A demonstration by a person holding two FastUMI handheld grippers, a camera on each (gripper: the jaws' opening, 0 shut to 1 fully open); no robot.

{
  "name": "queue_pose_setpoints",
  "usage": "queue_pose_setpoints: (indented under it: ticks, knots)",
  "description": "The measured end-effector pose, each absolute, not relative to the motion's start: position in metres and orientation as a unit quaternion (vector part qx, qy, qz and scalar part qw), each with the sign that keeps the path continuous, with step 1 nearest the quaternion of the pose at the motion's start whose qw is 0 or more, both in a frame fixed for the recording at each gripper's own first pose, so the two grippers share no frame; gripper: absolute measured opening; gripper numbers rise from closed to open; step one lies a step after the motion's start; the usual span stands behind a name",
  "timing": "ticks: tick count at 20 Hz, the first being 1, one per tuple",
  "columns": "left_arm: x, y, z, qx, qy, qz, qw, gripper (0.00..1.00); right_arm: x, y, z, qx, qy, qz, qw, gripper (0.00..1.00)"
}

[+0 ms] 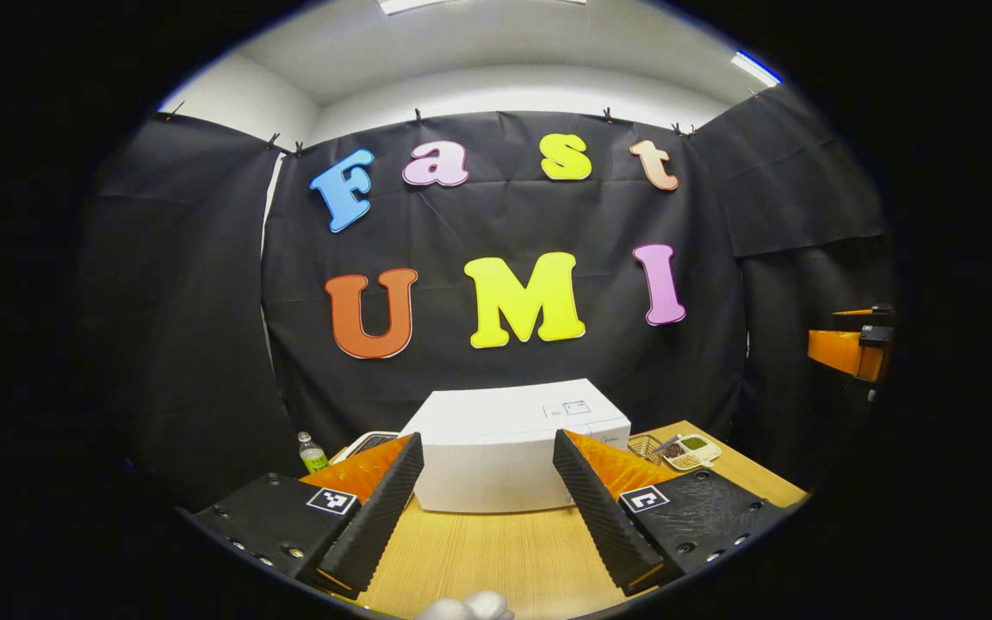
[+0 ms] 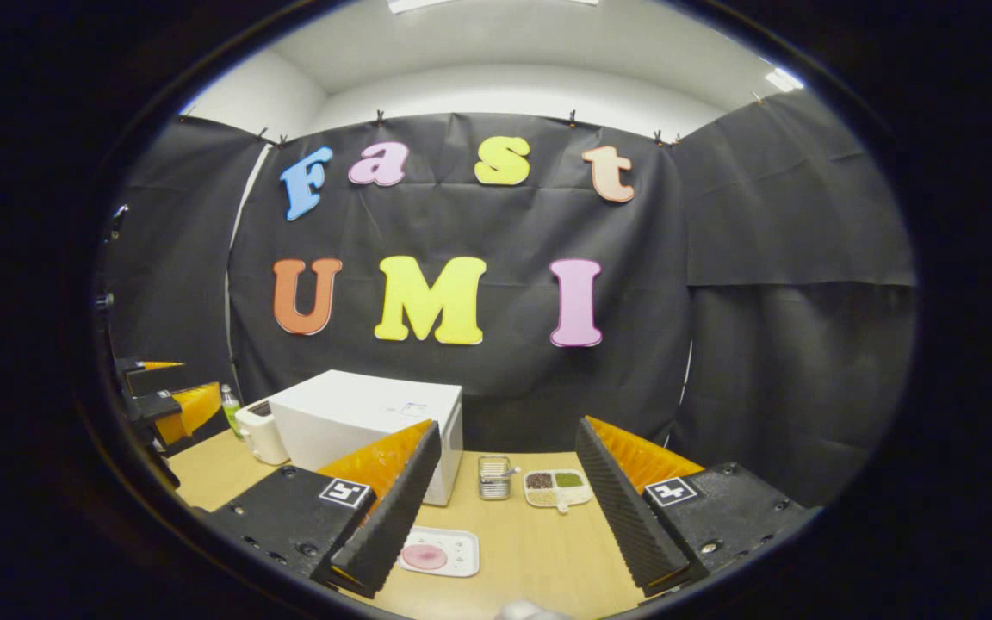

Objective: Open the microwave oven with the left hand, put the food in, and close the microwave oven.

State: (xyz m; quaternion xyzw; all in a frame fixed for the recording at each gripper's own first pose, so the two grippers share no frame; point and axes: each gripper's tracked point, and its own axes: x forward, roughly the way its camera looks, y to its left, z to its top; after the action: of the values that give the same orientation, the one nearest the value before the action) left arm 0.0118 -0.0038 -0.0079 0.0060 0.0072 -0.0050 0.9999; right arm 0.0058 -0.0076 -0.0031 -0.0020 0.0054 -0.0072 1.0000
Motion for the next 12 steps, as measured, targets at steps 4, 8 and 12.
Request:
queue_pose_setpoints:
  ticks: [4,8,12]
  knots:
    - [0.022,-0.007,-0.015,0.008,0.011,-0.007,1.000,0.95,0.009,-0.010,-0.006,0.001,0.010,-0.010,1.000,1.00]
    - [0.036,-0.024,-0.038,0.001,0.025,-0.025,0.999,0.95,0.009,-0.016,-0.002,0.002,0.013,-0.015,1.000,1.00]
    - [0.067,-0.063,-0.066,-0.009,0.024,-0.058,0.998,0.95,0.004,-0.026,0.014,0.002,0.012,-0.024,1.000,0.92]
